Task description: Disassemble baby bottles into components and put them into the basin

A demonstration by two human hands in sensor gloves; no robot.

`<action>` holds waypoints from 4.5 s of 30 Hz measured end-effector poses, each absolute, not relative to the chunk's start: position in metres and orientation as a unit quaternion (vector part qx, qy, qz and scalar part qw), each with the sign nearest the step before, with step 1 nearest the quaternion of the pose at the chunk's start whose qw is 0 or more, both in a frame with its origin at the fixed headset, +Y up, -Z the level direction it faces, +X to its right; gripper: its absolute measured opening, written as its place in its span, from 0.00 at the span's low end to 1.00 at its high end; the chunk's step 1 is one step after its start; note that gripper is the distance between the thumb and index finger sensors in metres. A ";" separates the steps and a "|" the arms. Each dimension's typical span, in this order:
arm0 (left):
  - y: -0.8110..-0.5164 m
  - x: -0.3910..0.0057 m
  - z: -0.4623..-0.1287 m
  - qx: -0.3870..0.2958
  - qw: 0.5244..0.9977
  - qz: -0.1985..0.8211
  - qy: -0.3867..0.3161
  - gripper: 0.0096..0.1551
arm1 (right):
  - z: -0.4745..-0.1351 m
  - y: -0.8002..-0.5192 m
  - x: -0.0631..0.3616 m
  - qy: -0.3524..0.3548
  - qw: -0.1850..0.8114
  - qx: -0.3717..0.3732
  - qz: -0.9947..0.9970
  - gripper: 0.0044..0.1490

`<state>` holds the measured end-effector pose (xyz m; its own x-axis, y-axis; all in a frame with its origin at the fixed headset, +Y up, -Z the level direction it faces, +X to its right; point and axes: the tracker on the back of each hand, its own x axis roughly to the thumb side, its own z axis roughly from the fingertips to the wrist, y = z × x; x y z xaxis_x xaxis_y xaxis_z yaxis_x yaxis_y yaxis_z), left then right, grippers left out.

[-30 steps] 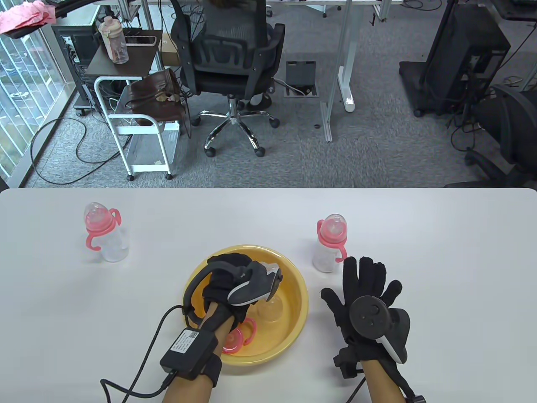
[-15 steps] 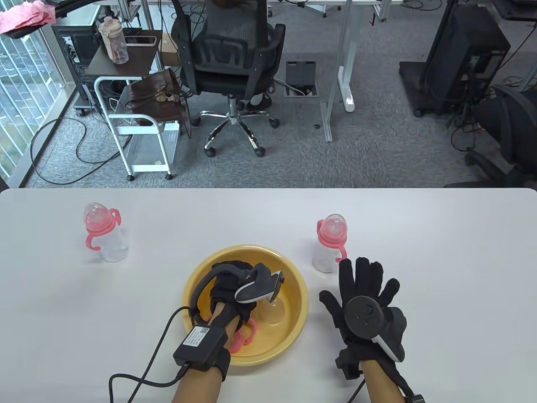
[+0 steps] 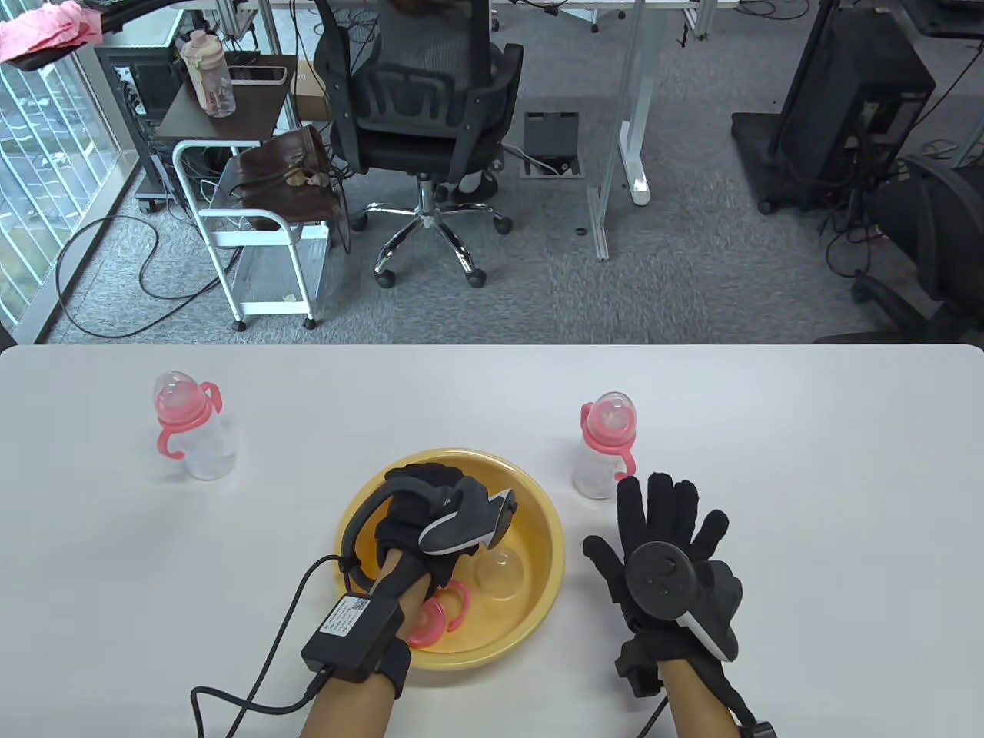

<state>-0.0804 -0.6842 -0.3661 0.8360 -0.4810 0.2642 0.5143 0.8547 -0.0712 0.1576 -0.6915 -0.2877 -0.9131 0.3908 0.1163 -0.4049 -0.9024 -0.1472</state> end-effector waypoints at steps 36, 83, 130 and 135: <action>-0.628 -0.383 -0.370 -0.029 0.955 -0.104 0.277 0.59 | -0.290 -0.696 0.145 -0.005 0.135 0.084 0.987 0.53; -0.574 -0.323 -0.321 0.246 0.959 -0.083 0.111 0.24 | -0.276 -0.682 0.130 -0.127 0.085 0.144 0.978 0.47; -0.657 -0.148 -0.200 0.405 0.867 -0.142 -0.252 0.23 | -0.271 -0.634 0.027 0.001 0.192 0.325 0.926 0.62; -0.656 -0.147 -0.198 0.414 0.864 -0.136 -0.253 0.24 | -0.266 -0.633 0.030 -0.038 0.192 0.333 0.922 0.60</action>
